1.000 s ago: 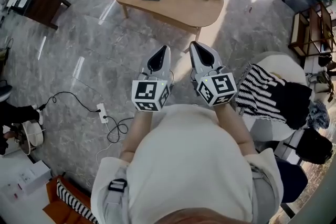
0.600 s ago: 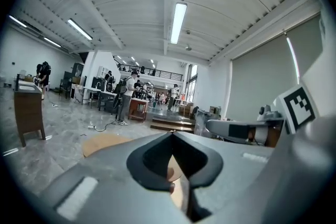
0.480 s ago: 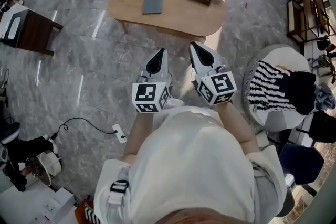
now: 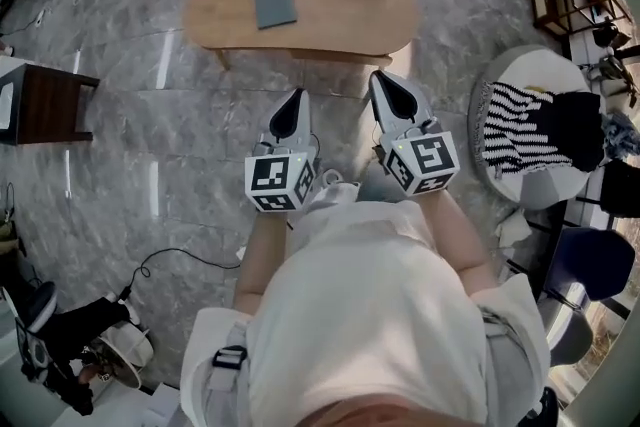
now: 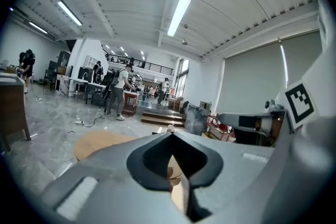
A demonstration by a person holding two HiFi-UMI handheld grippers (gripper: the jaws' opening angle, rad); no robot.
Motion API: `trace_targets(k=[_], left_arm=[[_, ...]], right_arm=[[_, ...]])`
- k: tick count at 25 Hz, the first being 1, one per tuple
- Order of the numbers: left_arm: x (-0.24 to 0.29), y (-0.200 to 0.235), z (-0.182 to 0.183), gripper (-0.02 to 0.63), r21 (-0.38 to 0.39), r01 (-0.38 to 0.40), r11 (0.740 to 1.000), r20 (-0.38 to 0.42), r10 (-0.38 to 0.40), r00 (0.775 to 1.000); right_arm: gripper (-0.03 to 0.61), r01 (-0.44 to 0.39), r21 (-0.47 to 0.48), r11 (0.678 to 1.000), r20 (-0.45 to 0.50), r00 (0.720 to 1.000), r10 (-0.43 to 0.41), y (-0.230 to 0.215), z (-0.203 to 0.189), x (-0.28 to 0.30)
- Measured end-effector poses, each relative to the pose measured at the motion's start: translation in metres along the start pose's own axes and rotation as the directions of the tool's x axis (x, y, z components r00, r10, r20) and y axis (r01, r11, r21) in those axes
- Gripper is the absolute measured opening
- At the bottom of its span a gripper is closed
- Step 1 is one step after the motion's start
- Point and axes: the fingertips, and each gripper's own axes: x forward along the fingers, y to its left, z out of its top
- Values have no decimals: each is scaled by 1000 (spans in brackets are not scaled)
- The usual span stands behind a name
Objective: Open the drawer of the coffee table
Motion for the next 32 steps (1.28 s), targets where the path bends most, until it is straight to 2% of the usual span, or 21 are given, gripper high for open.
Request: trace_targets(k=[4,9,14,21,30,32], left_arm=[[13,18,-16,-3,-29,6,1000,-27,-7,1000],[39,53,-39,-3,-53,-24,998,-61,21,998],[74,87,-64,-3,-74,-63,995,-99,55,994],[129,126,-100,-3,-68,-63,996,-154,52,987],[185,172,-175,-3,-70,-67,995,-252,47,967],[196,179,-196,25,-63,-57,996,-274,37,961]], right_arm=[[-2,58,-19,998,-24,998,-58,-19,-14,1],[-2,119,-26,993,-91,988,-121,-47,-45,20],[-2,137,-18,990,-127,982,-138,-80,-75,54],[-2,174,-15,985,-161,971,-174,-124,-111,108],[0,240,17,971,-233,945,-230,-175,-184,141],[0,256,22,966,-251,937,-243,-186,-205,144]])
